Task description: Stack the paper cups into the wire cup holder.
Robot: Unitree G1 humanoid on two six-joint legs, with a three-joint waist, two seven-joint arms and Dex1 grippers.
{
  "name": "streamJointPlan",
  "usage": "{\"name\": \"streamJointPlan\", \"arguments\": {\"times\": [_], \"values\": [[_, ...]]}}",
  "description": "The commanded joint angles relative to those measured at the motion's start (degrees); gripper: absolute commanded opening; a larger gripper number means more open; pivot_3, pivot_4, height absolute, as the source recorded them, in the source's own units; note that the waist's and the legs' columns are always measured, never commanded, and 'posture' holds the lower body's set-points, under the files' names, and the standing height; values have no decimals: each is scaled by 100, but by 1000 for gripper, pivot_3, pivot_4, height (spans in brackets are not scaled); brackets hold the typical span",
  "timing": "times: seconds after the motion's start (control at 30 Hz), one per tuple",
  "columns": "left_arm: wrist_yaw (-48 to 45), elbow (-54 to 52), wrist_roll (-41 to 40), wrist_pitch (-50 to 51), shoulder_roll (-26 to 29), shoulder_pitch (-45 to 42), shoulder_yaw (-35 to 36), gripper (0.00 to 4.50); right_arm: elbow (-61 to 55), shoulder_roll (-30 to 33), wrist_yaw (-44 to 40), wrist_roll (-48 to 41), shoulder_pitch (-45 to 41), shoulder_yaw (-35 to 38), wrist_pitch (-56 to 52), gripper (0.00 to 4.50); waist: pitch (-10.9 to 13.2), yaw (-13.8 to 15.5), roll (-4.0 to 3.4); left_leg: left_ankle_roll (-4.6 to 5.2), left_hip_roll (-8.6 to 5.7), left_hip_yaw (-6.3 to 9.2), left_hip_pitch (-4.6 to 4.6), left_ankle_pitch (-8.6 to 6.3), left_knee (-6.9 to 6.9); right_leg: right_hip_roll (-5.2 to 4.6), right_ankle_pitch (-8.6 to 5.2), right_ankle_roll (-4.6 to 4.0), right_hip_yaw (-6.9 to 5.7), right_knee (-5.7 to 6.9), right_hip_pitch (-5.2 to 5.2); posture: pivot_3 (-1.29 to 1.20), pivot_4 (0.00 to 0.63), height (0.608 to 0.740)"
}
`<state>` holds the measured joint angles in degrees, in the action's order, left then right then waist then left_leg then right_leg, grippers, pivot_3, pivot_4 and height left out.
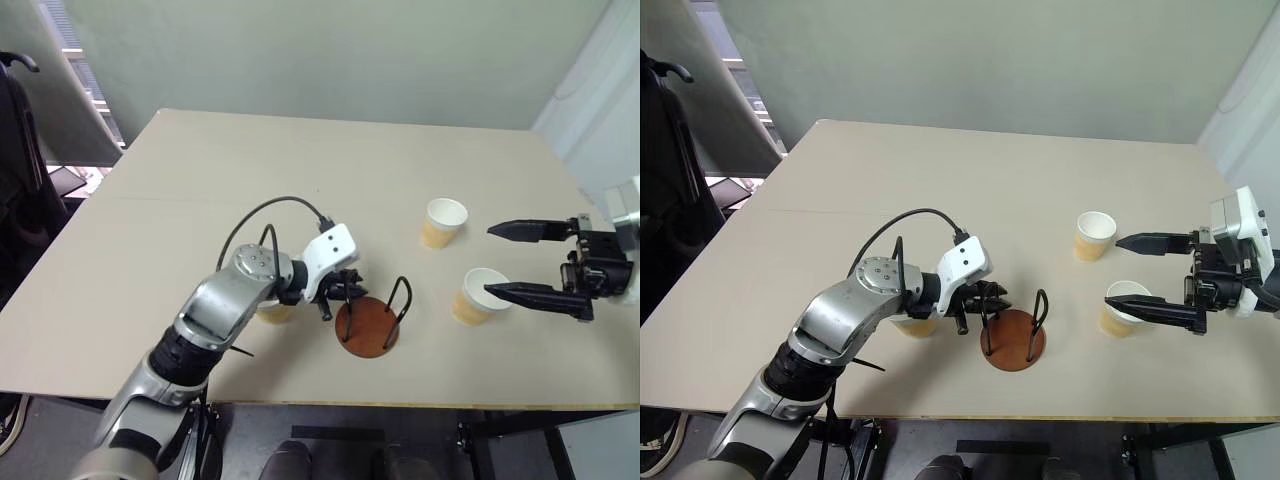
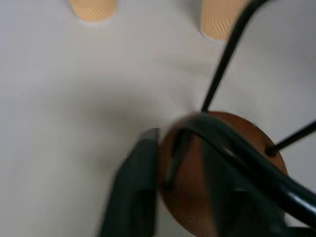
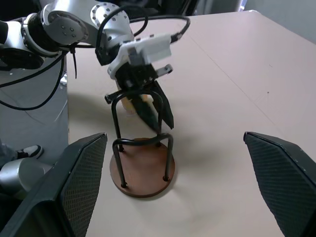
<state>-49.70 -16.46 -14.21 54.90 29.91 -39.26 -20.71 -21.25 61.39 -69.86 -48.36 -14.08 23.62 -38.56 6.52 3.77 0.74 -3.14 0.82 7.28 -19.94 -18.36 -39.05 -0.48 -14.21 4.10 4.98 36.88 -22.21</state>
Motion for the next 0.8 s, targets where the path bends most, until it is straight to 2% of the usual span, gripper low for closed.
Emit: {"name": "streamJointPlan", "arguments": {"times": [0.03,0.13,0.27,0.5,0.67,0.8], "values": [[-1,-245,-73,-21,68,-59,54,2570,-147,-11,11,-56,-7,14,60,4500,0,0,0,0,0,0,0,0,0,0,0,0,0,0,0,0,150,740],[-187,-327,-142,-183,221,-84,55,3570,-116,-28,-12,-28,-33,-46,95,4500,0,0,0,-1,0,0,0,0,1,0,0,0,1,-1,0,0,150,740],[-664,-474,-389,-463,543,-129,215,3570,-21,-40,-59,41,-72,-138,173,4500,1,-7,0,-2,0,1,1,-1,6,1,-2,-3,2,-1,-4,0,150,740],[-1121,-424,-256,-1123,1274,-161,327,3570,217,31,-186,285,-145,-345,351,4500,1,-21,0,-1,1,15,0,-3,11,0,-3,-6,7,-3,-7,0,150,740],[-1232,-228,-173,-1445,1583,-199,505,3570,538,334,-287,1172,-42,-790,789,4500,2,-16,-1,6,1,31,-4,-7,11,-7,-5,-9,8,-4,-9,0,150,740],[-1485,-189,-522,-1681,1770,-238,1062,3570,731,482,-449,1470,-1,-905,1022,4500,3,-29,-1,5,6,36,-9,-13,15,-26,-7,-14,10,-2,-20,0,150,740]]}}
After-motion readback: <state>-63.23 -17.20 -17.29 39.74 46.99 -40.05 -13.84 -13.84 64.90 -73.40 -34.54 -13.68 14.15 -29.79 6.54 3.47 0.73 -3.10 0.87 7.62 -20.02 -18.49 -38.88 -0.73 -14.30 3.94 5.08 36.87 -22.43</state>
